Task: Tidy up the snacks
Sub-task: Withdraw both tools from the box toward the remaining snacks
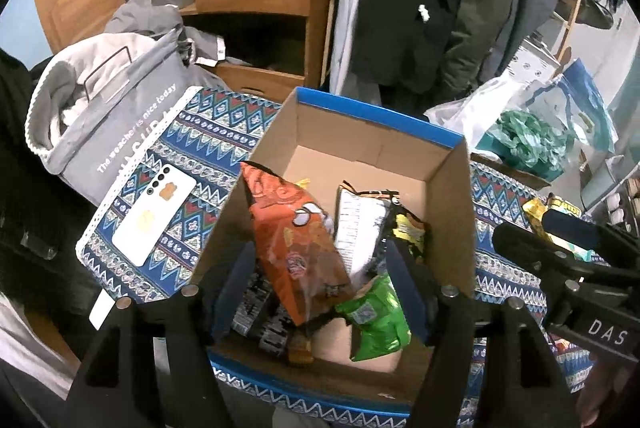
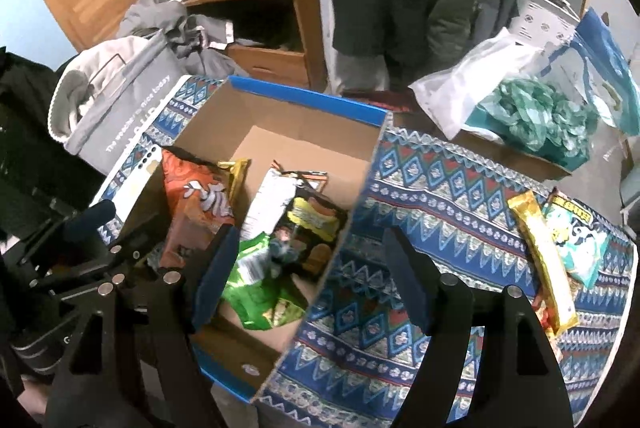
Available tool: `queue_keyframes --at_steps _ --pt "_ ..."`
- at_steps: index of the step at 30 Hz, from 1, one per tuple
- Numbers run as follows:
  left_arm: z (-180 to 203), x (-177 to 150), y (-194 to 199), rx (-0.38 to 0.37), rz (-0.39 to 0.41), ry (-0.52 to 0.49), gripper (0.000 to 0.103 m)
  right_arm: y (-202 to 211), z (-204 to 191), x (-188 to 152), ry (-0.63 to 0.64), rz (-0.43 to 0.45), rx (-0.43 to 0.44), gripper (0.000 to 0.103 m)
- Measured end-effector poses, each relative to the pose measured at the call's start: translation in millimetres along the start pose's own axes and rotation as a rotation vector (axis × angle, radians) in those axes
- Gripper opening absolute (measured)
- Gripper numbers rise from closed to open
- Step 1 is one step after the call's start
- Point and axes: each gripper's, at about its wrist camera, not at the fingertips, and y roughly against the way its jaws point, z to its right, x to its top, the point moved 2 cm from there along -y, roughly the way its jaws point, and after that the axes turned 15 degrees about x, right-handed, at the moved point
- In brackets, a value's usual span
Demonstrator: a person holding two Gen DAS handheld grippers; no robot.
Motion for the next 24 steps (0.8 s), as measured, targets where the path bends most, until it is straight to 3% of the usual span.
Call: queue_keyframes --at_steps 24 --pt "89 -11 25 -0.049 0.017 -0.157 0.070 52 86 -39 -0.110 0.045 -0.083 0.075"
